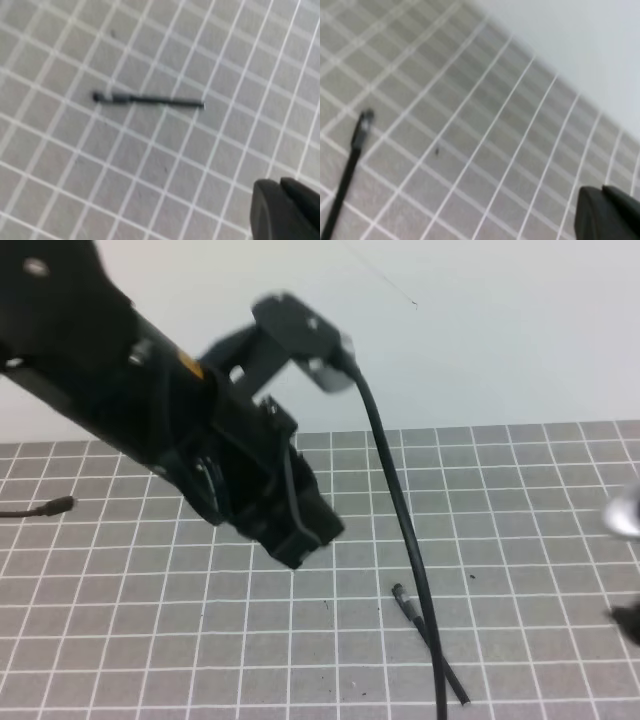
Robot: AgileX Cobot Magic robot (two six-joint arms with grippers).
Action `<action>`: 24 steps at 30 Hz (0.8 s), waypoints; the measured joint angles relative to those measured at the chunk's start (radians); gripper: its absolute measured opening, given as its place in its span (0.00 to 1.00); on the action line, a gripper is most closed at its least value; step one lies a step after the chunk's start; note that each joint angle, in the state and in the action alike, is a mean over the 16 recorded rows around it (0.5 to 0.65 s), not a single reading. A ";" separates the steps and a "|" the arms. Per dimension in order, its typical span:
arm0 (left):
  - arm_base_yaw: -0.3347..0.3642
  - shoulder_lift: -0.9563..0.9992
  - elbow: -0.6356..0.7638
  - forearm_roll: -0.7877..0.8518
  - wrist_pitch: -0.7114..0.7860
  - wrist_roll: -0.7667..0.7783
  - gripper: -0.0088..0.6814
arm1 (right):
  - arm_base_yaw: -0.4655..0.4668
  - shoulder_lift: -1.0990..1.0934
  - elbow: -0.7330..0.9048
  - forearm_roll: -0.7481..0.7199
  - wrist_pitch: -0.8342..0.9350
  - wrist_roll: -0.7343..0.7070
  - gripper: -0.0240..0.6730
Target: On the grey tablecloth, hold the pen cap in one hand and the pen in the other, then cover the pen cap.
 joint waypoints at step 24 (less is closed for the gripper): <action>-0.001 -0.260 0.442 -0.740 -0.524 0.493 0.01 | 0.000 -0.524 0.404 -0.135 -0.235 -0.062 0.03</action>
